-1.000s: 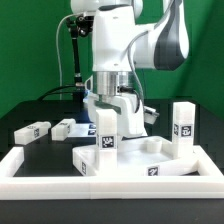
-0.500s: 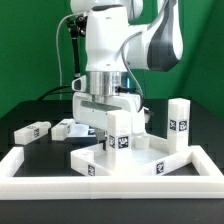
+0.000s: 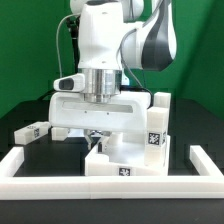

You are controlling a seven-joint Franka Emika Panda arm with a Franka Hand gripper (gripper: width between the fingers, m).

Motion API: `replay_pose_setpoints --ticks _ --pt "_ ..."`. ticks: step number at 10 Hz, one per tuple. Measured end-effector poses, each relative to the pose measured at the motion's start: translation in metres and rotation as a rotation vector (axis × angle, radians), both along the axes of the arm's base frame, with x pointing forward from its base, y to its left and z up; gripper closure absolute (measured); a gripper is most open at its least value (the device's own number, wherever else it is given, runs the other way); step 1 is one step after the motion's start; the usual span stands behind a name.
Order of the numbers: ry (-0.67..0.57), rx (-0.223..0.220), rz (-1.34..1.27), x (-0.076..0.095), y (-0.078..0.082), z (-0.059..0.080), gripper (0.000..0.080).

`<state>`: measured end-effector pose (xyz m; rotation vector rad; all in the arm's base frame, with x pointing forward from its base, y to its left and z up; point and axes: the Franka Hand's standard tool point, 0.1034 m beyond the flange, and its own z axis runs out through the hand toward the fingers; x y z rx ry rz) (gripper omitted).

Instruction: Assemble desk

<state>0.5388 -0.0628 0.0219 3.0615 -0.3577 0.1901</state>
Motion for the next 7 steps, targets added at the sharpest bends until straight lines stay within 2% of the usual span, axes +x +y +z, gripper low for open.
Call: replay_pose_setpoints --ticks 1,2,3,4,5,7 --pt "0.005 -0.012 0.072 0.001 -0.002 0.001 0.0742" --pt "0.008 -0.032 0.197 0.009 -0.007 0.004 0.0742" --pt "0.006 -0.069 0.341 0.024 -0.011 0.007 0.0742" --pt "0.012 -0.112 0.544 0.044 -0.008 0.009 0.0741" --pt "0.013 -0.136 0.669 0.056 -0.002 0.011 0.0741" --pt "0.011 -0.153 0.721 0.052 -0.002 0.012 0.0739"
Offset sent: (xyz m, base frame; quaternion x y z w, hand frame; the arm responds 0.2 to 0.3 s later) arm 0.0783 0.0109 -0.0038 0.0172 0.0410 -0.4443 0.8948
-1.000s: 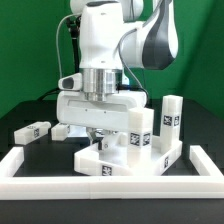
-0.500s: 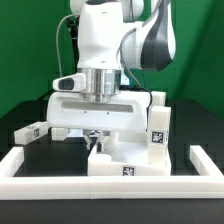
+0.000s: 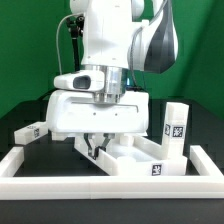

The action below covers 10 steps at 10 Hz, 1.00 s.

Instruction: Assemble desk

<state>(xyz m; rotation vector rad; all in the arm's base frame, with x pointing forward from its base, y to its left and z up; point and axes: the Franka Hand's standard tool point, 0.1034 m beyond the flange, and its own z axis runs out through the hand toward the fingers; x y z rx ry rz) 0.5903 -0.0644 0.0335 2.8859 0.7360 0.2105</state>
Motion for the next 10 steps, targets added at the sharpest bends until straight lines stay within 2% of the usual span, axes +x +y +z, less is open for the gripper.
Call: replay_pose_setpoints --ticks 2,5,6,7,8,10 --pt "0.003 -0.031 0.11 0.004 -0.001 0.003 0.0738" --pt "-0.032 -0.164 0.562 0.044 0.016 0.01 0.0731" --pt "-0.025 -0.188 0.633 0.048 0.015 0.011 0.0729" --pt "-0.022 -0.191 0.639 0.047 0.013 0.011 0.0729" --pt "-0.008 -0.215 0.715 0.047 0.013 0.011 0.0729" --pt "-0.003 -0.222 0.73 0.047 0.011 0.011 0.0729"
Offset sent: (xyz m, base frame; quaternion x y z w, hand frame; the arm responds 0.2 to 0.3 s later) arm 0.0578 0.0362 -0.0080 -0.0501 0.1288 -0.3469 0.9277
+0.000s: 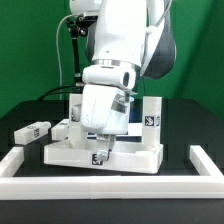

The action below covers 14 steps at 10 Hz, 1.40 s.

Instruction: Assemble desk

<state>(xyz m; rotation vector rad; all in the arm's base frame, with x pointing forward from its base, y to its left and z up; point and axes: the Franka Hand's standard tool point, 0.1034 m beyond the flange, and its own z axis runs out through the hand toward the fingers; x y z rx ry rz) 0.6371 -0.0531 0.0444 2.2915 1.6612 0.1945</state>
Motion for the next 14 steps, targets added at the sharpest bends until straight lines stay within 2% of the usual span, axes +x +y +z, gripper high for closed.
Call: replay_pose_setpoints --ticks 1,2,3,4,5,9,14 --pt "0.002 -0.009 0.028 0.002 0.002 0.001 0.0729" --pt "-0.003 -0.023 0.094 0.012 0.012 0.004 0.0729" --pt "-0.006 -0.021 0.13 0.026 0.034 0.005 0.0729" --pt "-0.016 -0.018 0.159 0.036 0.048 0.004 0.0729" --pt "-0.02 -0.018 0.173 0.04 0.053 0.004 0.0729" --pt "-0.022 -0.016 0.161 0.04 0.051 0.005 0.0729" --pt "-0.038 -0.003 0.152 0.04 0.071 0.003 0.0729"
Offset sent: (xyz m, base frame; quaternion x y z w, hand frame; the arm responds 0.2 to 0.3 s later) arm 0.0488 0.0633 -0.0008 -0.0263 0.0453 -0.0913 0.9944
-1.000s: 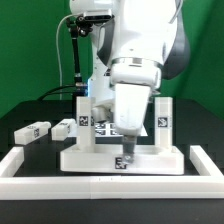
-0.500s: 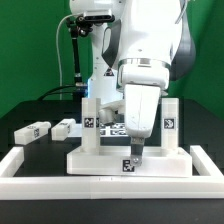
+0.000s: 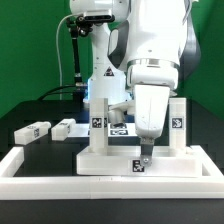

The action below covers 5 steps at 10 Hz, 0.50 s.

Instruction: Assemble desk

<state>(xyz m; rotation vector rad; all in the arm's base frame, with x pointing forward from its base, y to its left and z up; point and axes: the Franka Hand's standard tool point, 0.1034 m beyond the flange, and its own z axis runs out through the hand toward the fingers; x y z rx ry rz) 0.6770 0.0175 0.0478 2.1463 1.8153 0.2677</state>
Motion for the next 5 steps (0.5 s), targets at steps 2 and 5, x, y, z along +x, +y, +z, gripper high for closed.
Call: replay_pose_setpoints --ticks 2,5 --pt "-0.001 0.0 -0.001 0.0002 -0.0008 -0.0002 0.0728" --pt "0.074 -0.003 -0.097 -0.0009 0.0024 0.0013 0.0728"
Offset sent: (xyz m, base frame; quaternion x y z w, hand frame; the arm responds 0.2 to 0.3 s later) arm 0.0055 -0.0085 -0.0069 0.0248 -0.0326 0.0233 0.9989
